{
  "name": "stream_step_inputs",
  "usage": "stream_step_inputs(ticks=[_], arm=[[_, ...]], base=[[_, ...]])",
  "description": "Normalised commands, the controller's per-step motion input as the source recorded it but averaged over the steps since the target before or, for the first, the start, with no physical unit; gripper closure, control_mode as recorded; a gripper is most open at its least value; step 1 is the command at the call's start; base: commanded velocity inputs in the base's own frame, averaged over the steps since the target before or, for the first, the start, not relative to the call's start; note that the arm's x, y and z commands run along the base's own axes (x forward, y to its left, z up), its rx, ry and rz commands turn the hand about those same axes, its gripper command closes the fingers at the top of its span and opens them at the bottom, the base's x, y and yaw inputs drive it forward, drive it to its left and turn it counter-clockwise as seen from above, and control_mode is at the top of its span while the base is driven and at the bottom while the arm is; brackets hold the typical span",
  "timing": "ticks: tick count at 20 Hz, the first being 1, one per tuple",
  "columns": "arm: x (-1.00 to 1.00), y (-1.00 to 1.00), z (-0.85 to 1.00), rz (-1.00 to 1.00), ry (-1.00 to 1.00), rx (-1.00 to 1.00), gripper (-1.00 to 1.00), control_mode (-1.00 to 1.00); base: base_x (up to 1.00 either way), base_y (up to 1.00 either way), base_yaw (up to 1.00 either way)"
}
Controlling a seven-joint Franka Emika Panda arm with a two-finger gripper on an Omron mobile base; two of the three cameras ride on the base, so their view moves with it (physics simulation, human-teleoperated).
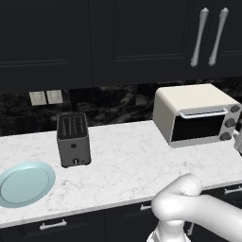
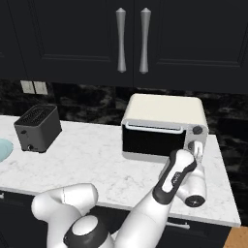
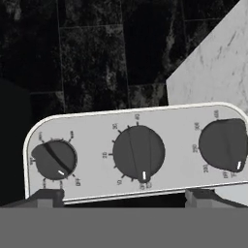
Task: Pick up the kebab skewer and baguette bread, and place them inside the toaster oven. Close the toaster oven door and start by setting the timer.
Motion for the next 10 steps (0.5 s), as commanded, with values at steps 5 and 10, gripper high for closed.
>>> stream_step_inputs(ticks=[5,10], arm=[[0.03,-0.05,0.31,-0.03,0.00,0.00,-1.00,-1.00],[0.00,-0.12,0.01,0.00,0.00,0.00,-1.00,-1.00]], base=[[0.00,0.00,0.00],[0.00,0.00,0.00]])
